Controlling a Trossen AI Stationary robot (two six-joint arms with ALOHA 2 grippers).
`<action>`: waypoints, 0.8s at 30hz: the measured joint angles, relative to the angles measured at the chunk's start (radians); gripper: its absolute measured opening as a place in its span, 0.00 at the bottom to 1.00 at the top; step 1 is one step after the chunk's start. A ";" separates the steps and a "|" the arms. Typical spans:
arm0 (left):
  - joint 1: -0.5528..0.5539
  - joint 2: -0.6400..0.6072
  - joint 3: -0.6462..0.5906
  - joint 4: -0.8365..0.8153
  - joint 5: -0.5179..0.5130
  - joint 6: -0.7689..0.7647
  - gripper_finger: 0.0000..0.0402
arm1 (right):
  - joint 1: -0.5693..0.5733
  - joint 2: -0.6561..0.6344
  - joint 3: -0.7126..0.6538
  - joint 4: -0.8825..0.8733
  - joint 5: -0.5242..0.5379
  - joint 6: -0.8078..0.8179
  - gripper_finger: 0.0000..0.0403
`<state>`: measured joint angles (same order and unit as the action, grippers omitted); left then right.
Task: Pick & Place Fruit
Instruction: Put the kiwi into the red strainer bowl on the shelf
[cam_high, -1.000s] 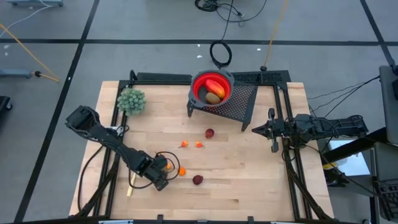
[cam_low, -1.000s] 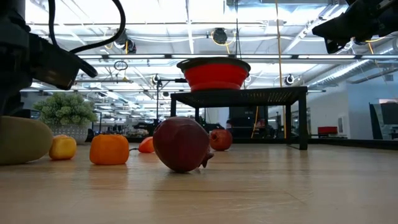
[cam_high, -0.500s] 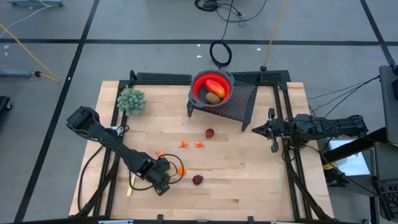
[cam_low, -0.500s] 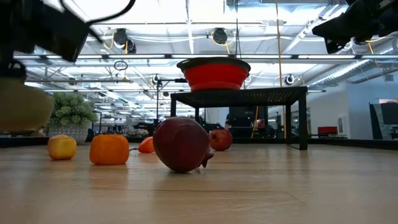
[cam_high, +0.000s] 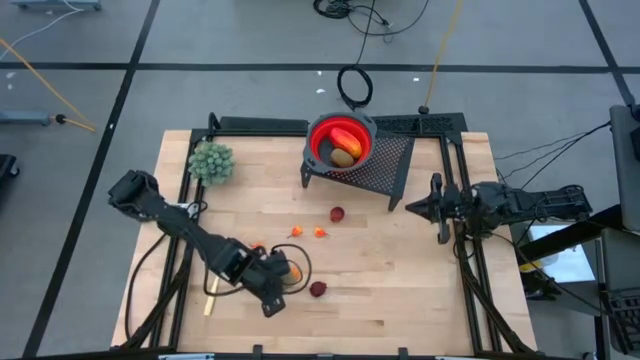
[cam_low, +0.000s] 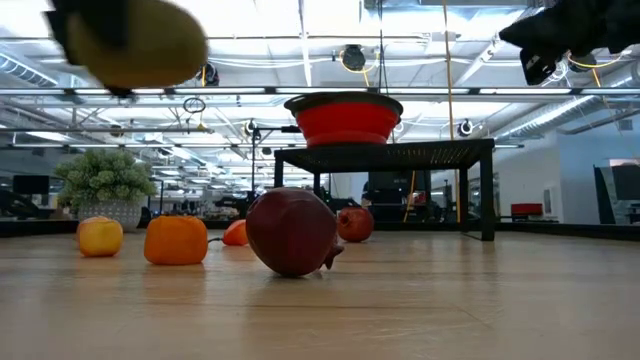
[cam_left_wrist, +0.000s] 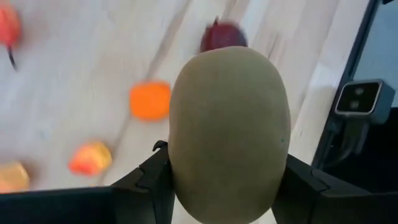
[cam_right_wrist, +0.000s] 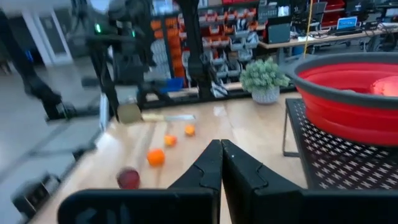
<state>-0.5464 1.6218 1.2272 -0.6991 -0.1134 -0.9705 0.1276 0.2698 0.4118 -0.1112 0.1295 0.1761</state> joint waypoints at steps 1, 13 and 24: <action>0.012 0.000 0.007 0.001 0.000 0.030 0.48 | 0.000 0.003 0.000 0.016 0.000 0.019 0.00; 0.174 -0.001 0.053 0.098 0.012 0.425 0.50 | 0.000 0.093 0.000 0.187 -0.083 0.070 0.00; 0.375 -0.001 0.092 0.349 0.292 0.599 0.50 | 0.000 0.282 0.000 0.366 -0.176 -0.098 0.00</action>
<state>-0.1710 1.6211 1.3193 -0.3496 0.1789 -0.3714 0.1280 0.5514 0.4118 0.2549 -0.0467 0.0781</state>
